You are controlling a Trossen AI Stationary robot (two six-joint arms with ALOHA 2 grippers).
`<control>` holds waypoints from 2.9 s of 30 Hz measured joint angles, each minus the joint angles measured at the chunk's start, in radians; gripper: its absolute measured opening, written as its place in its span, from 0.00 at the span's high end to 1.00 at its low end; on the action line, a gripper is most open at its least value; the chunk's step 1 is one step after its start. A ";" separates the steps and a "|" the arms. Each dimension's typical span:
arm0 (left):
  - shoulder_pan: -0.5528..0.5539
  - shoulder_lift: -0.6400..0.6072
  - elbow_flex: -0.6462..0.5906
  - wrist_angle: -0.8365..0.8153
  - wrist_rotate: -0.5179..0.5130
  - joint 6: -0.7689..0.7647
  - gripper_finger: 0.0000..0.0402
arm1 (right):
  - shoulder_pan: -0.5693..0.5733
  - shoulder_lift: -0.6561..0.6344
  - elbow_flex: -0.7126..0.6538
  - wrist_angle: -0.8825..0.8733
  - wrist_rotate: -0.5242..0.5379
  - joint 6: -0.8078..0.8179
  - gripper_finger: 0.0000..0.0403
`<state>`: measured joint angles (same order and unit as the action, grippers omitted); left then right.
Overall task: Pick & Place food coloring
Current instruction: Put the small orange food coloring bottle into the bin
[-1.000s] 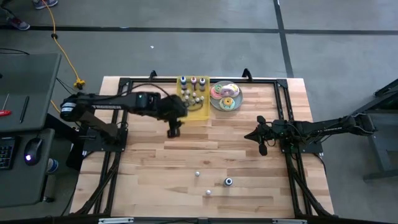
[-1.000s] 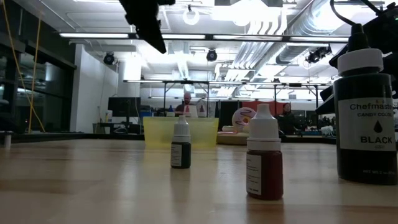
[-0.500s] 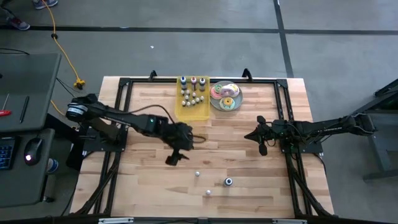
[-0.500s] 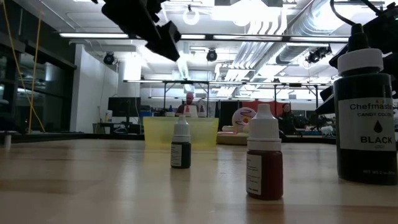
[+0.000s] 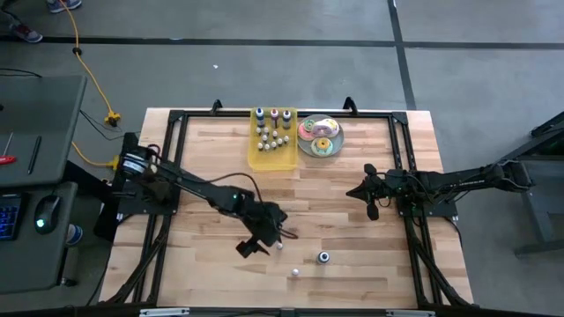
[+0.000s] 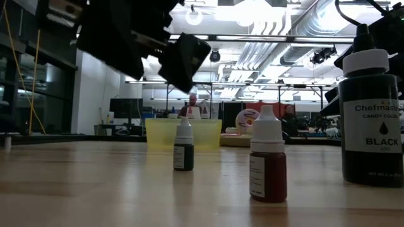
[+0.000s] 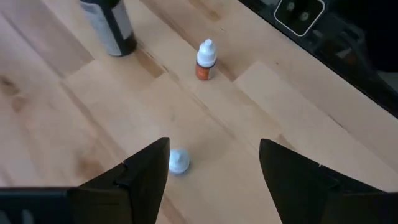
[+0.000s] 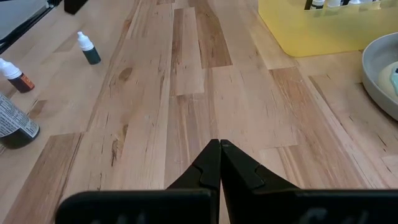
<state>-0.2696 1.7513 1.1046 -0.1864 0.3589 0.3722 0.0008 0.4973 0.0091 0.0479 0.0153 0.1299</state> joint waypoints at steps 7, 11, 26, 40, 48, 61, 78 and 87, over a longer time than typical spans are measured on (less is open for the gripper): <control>-0.014 0.083 0.000 0.083 -0.058 0.001 0.39 | 0.000 0.000 0.000 0.000 0.000 0.000 1.00; -0.012 0.111 0.000 0.088 -0.120 0.000 0.39 | 0.000 0.000 0.000 0.001 0.000 0.000 1.00; -0.012 0.140 0.000 0.086 -0.107 -0.037 0.39 | 0.000 0.000 0.000 0.001 0.000 0.000 1.00; -0.012 0.146 0.001 0.095 -0.106 -0.066 0.53 | 0.000 0.000 0.000 0.001 0.000 0.000 1.00; -0.011 0.146 0.001 0.121 -0.101 -0.126 0.63 | 0.000 0.000 0.000 0.001 0.000 0.000 1.00; -0.011 0.146 0.001 0.119 -0.099 -0.146 0.64 | 0.000 0.000 0.000 0.001 0.000 0.000 1.00; -0.011 0.146 0.001 0.125 -0.099 -0.196 0.64 | 0.000 0.000 0.000 0.000 0.000 0.000 1.00; -0.011 0.146 0.001 0.125 -0.103 -0.200 0.64 | 0.000 0.000 0.000 0.001 0.000 0.000 1.00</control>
<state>-0.2810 1.8969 1.1057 -0.0612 0.2562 0.1719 0.0007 0.4971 0.0091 0.0485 0.0152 0.1299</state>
